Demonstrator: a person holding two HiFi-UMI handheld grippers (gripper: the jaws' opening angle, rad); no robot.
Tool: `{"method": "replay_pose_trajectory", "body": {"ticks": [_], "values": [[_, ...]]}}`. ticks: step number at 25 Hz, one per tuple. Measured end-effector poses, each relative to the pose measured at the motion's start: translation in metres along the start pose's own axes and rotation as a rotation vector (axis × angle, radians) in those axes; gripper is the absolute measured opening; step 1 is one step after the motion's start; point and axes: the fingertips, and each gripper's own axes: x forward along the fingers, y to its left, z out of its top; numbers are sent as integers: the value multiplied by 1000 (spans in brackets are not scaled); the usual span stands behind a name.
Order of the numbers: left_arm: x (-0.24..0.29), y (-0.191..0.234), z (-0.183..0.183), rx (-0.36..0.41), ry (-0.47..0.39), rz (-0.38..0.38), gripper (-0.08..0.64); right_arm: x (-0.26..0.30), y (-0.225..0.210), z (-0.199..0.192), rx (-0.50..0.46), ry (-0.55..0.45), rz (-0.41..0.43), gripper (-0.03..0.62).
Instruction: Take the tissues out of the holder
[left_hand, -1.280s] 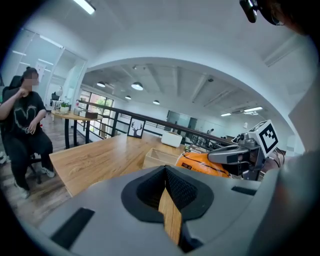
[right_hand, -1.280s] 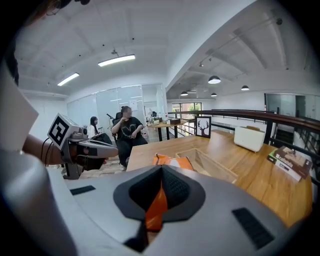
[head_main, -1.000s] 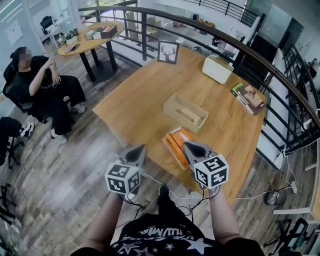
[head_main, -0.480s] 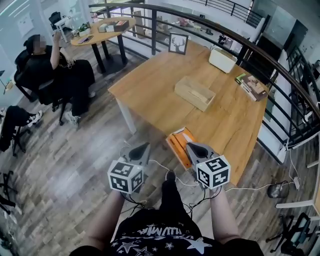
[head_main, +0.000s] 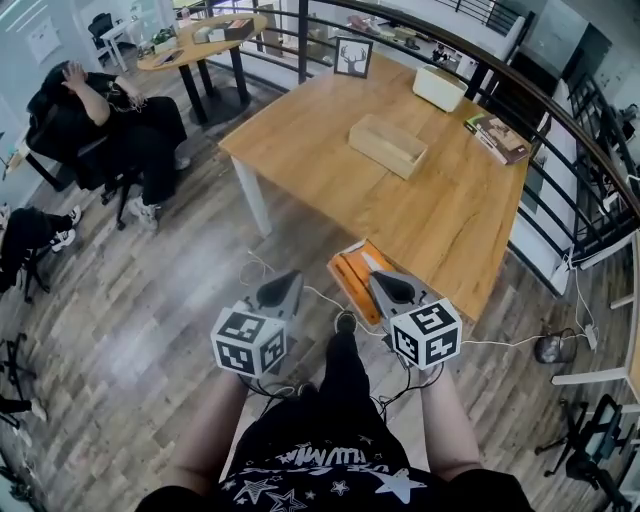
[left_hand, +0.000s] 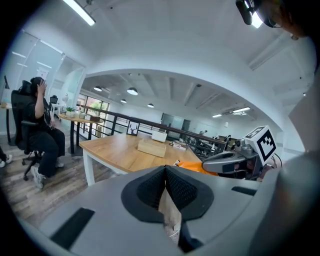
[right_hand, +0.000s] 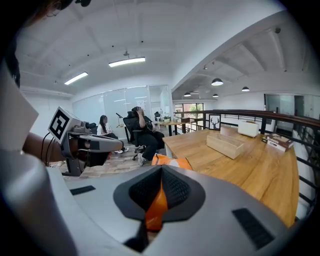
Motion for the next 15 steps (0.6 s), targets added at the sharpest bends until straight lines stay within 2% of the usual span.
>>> {"method": "replay_pose_trajectory", "body": {"ticks": [5, 15], "values": [[-12, -11, -17, 7, 26, -43, 12, -26, 18, -11, 50, -7, -24, 17], [-9, -56, -13, 21, 0, -105, 12, -71, 10, -13, 18, -18, -89, 17]]}}
